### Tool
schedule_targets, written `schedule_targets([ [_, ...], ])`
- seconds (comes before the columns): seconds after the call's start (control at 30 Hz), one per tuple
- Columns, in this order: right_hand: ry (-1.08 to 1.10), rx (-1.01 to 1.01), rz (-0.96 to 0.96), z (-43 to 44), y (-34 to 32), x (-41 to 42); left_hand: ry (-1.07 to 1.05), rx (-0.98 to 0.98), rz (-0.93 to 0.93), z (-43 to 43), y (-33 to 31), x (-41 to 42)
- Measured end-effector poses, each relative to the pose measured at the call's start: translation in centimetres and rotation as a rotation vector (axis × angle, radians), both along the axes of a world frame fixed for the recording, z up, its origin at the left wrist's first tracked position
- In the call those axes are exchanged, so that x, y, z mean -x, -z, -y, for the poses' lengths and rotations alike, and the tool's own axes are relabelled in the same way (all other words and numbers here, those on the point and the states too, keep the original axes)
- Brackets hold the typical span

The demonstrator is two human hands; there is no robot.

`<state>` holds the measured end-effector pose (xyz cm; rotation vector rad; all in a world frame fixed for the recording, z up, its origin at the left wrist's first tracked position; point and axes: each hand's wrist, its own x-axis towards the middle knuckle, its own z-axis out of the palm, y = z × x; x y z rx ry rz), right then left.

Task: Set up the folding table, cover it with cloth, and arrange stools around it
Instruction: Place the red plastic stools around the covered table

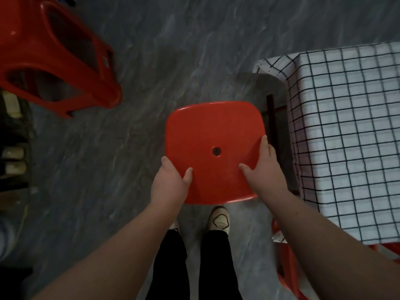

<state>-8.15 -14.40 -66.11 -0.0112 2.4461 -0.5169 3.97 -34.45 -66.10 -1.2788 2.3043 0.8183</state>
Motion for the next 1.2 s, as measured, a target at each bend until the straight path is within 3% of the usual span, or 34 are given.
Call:
schedule_targets([
  [0.2,-0.043,-0.075,0.103,0.4,-1.7,0.2,0.086,-0.038,0.143,0.5,-1.4,0.1],
  [0.3,-0.094,-0.047,0.067,1.2,-5.8,0.1,0.178,-0.014,0.068,1.1,-5.2,-0.4],
  [0.47,-0.255,-0.022,-0.003,2.1,-17.1,-2.1,0.328,0.089,-0.017,2.4,-16.0,-1.9],
  [0.7,-0.443,0.115,-0.192,3.4,-35.6,-7.3,0.385,0.252,-0.155,2.7,-34.5,-7.1],
  [0.9,-0.659,0.160,-0.334,4.8,-43.9,-11.2,0.337,0.301,-0.150,1.8,-43.1,-13.2],
  [1.2,-0.853,0.225,-0.472,17.4,-47.7,-12.3,0.089,0.380,-0.171,12.3,-46.4,-17.1],
])
